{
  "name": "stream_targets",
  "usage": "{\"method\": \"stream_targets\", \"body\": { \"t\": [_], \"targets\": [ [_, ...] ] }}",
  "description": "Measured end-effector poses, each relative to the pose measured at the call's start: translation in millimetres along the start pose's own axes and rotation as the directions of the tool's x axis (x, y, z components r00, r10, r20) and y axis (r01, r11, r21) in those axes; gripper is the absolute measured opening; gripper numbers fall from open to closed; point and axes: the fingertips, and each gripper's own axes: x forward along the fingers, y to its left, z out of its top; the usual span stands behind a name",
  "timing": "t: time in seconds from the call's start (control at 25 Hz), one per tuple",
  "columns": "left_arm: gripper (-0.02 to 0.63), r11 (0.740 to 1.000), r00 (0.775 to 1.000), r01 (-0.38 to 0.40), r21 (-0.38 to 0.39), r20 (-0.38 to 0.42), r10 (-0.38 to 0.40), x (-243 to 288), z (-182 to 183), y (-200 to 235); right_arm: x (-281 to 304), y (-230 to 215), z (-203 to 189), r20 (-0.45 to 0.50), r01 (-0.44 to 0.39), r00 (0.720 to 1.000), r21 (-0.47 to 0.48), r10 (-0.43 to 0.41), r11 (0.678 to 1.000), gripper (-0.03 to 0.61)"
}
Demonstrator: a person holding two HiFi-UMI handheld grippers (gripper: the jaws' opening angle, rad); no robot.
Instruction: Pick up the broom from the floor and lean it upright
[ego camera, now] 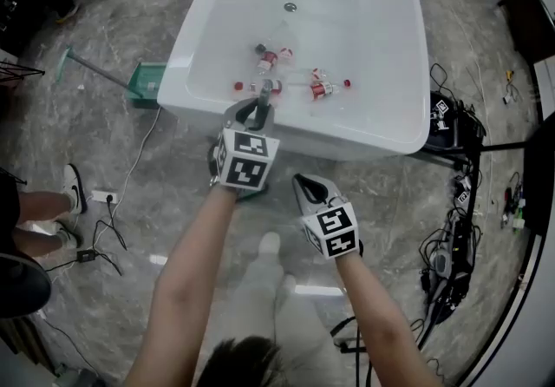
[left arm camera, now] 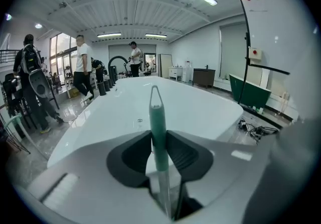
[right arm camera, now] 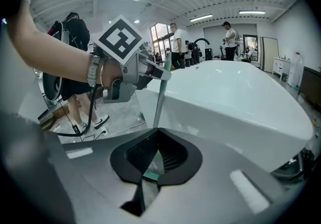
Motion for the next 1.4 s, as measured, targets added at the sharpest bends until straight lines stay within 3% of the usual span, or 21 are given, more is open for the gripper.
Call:
{"method": "stream_targets", "body": {
  "t": [0.12, 0.28, 0.52, 0.76, 1.12, 1.4],
  "targets": [
    [0.102, 1.0, 1.0, 0.011, 0.027, 0.008, -0.011, -0.1, 0.4, -2.8, 3.0, 5.1, -3.5, -0.013, -0.012, 1.0, -0.008, 0.011, 1.0, 0.003],
    [0.202, 0.998, 0.999, 0.04, 0.046, 0.023, -0.042, -0.6, 5.8, -8.3, 3.7, 10.4, -9.5, -0.023, -0.028, 0.999, -0.028, 0.027, 0.999, 0.002],
    [0.281, 0.998, 0.998, 0.049, 0.036, 0.026, -0.05, -11.0, 4.2, -9.6, -3.7, 17.1, -12.1, -0.018, -0.038, 0.999, -0.035, 0.038, 0.999, 0.002],
    [0.318, 0.997, 0.997, 0.068, 0.02, 0.038, -0.069, -46.6, 0.5, -29.6, -27.7, 25.6, -13.6, 0.022, -0.041, 0.999, -0.049, 0.042, 0.998, 0.002],
    [0.233, 0.995, 0.99, 0.078, -0.055, 0.118, -0.071, -140.6, 4.3, -72.8, -102.2, 62.1, -22.2, 0.046, -0.06, 0.997, -0.105, 0.065, 0.993, 0.002],
    [0.099, 0.997, 0.978, 0.08, -0.01, 0.193, -0.076, -222.7, 28.3, -112.9, -163.8, 101.8, -1.2, 0.13, -0.067, 0.988, -0.099, 0.079, 0.993, 0.002]
  ]
}}
